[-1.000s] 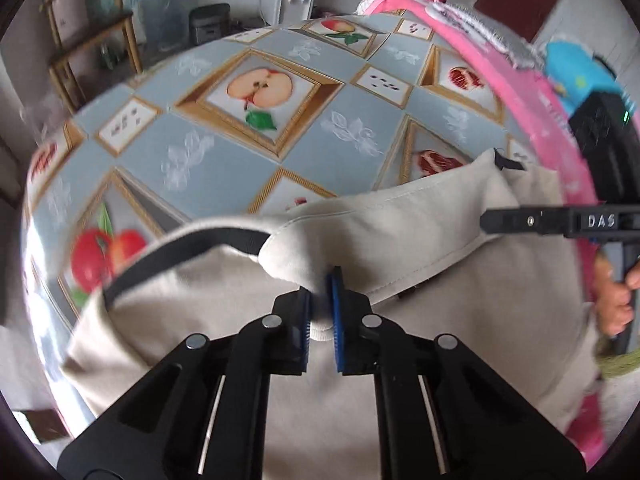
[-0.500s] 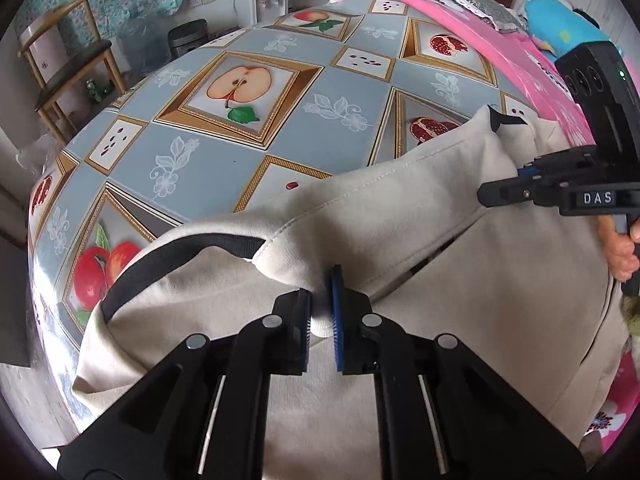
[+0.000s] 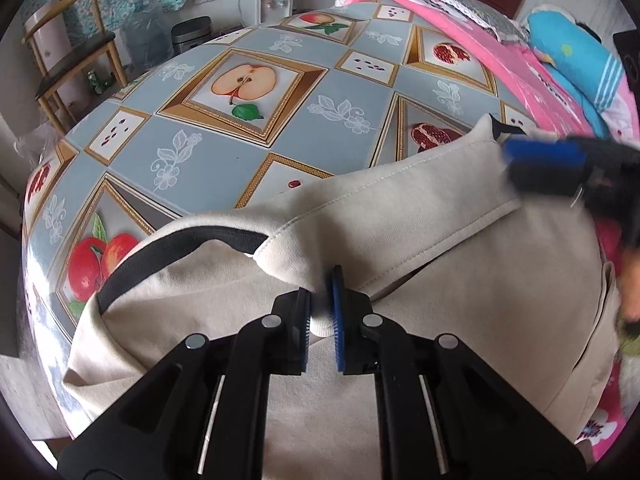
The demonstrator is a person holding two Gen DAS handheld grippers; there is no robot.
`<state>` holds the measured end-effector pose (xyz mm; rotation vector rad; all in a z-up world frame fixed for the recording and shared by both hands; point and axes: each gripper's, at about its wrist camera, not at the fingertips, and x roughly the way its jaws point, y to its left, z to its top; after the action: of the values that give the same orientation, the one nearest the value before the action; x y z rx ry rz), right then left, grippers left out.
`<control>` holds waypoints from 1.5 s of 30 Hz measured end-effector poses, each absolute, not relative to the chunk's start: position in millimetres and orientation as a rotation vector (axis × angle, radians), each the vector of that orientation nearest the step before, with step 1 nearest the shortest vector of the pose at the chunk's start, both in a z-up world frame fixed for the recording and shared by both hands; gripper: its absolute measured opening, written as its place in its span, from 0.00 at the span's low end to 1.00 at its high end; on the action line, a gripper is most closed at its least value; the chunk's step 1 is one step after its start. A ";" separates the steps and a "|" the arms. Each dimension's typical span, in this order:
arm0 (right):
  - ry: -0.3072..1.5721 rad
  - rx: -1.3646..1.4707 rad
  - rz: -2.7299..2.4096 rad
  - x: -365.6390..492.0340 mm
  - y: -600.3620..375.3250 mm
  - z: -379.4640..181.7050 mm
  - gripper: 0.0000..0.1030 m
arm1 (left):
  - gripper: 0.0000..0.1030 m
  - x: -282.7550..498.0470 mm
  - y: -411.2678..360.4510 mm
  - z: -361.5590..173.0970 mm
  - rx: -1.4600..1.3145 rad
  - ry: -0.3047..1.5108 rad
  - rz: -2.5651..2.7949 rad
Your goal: Fold large clothes
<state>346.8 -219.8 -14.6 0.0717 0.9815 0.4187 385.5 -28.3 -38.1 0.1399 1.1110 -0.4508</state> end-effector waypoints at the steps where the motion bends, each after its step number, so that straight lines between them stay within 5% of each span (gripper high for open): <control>1: 1.001 0.060 0.426 350.3 -211.7 -21.9 0.28 | 0.11 385.3 -26.5 -38.5 0.127 1.107 -0.450; 6: 1.074 0.061 0.405 359.8 -209.4 -50.9 0.23 | 0.24 382.5 -3.5 -32.1 0.060 1.093 -0.444; 13: 1.082 0.032 0.400 359.3 -204.5 -50.3 0.22 | 0.21 378.6 26.6 11.3 -0.150 0.966 -0.446; 20: 1.083 0.143 0.405 353.8 -233.2 -41.5 0.22 | 0.22 389.2 -38.8 -36.0 0.076 1.116 -0.437; 24: 1.018 0.306 0.358 344.0 -288.6 -19.1 0.40 | 0.22 387.3 -30.4 -40.5 0.014 1.104 -0.445; 29: 1.176 0.465 0.369 362.5 -310.3 -51.4 0.41 | 0.20 386.0 -27.2 -42.0 0.000 1.089 -0.452; 30: 1.202 0.441 0.378 365.7 -302.9 -58.8 0.40 | 0.20 385.4 -27.3 -42.2 0.004 1.085 -0.452; 32: 1.173 0.314 0.363 369.4 -285.8 -56.2 0.15 | 0.20 385.2 -26.3 -42.1 0.004 1.078 -0.456; 39: 1.106 0.045 0.277 379.4 -257.6 -54.7 0.09 | 0.19 384.6 -25.0 -42.0 0.009 1.072 -0.472; 42: 1.114 0.008 0.264 368.7 -261.6 -53.5 0.18 | 0.19 382.6 -27.5 -41.7 0.035 1.062 -0.472; 45: 1.096 -0.019 0.214 351.8 -269.8 -45.4 0.37 | 0.19 382.1 -28.4 -41.5 0.048 1.057 -0.477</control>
<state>351.8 -269.8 -45.4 -0.0188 1.0956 0.2135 382.1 -28.4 -41.5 0.0478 1.0567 -0.4771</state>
